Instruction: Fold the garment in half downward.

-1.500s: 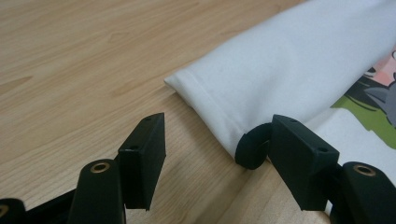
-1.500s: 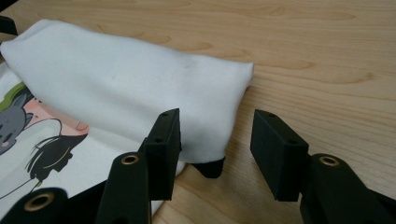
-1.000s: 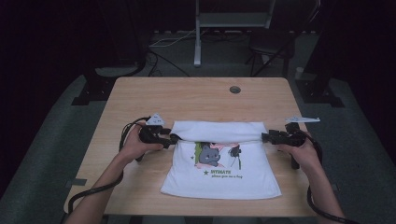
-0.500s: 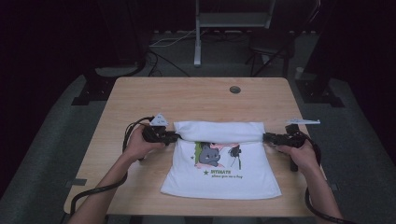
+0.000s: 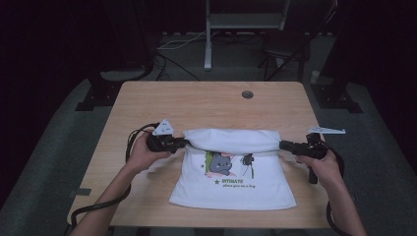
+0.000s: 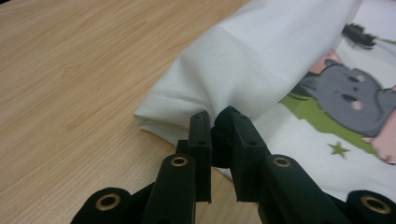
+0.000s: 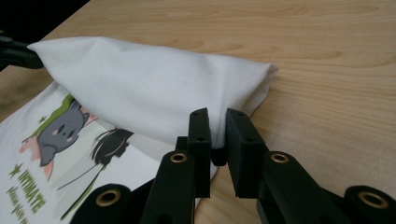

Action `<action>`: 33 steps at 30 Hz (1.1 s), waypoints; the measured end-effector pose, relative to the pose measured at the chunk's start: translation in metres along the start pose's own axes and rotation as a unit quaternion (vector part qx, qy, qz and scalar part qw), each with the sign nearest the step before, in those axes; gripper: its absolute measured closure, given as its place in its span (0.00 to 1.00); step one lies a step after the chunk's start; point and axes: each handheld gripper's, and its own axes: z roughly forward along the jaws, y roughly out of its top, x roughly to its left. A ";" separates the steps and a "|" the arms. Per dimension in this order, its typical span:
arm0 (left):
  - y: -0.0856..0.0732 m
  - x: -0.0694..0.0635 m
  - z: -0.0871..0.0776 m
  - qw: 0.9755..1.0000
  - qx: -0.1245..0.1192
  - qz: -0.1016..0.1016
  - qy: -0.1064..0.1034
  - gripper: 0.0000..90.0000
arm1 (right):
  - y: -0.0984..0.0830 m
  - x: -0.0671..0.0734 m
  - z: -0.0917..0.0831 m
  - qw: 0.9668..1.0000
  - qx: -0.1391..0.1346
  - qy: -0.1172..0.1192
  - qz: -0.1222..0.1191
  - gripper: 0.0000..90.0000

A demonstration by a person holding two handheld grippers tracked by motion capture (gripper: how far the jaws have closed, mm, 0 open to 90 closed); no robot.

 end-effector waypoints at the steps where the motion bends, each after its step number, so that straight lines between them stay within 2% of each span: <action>1: -0.001 -0.001 -0.002 1.000 0.001 0.001 -0.003 0.89 | -0.001 0.001 -0.001 1.000 0.001 0.002 0.001 0.90; 10: -0.016 -0.018 -0.004 0.999 0.034 0.028 -0.019 0.89 | -0.019 0.005 -0.010 1.000 0.017 0.009 0.003 0.90; 13: -0.019 -0.025 -0.005 0.999 0.034 0.034 -0.022 0.89 | -0.026 0.007 -0.013 1.000 0.015 0.013 0.005 0.90; 16: -0.019 -0.028 -0.007 0.999 0.029 0.032 -0.021 0.89 | -0.028 0.011 -0.019 1.000 0.001 0.020 0.012 0.90; 23: -0.009 -0.025 -0.025 1.000 -0.009 0.012 -0.022 0.89 | -0.019 0.022 -0.036 0.998 -0.034 0.042 0.013 0.90; 29: -0.010 -0.028 -0.031 0.999 -0.004 0.018 -0.030 0.88 | -0.019 0.029 -0.043 0.998 -0.033 0.050 0.003 0.90; 33: -0.020 -0.034 -0.029 0.999 0.009 0.023 -0.037 0.88 | -0.030 0.026 -0.043 0.999 -0.021 0.043 0.013 0.90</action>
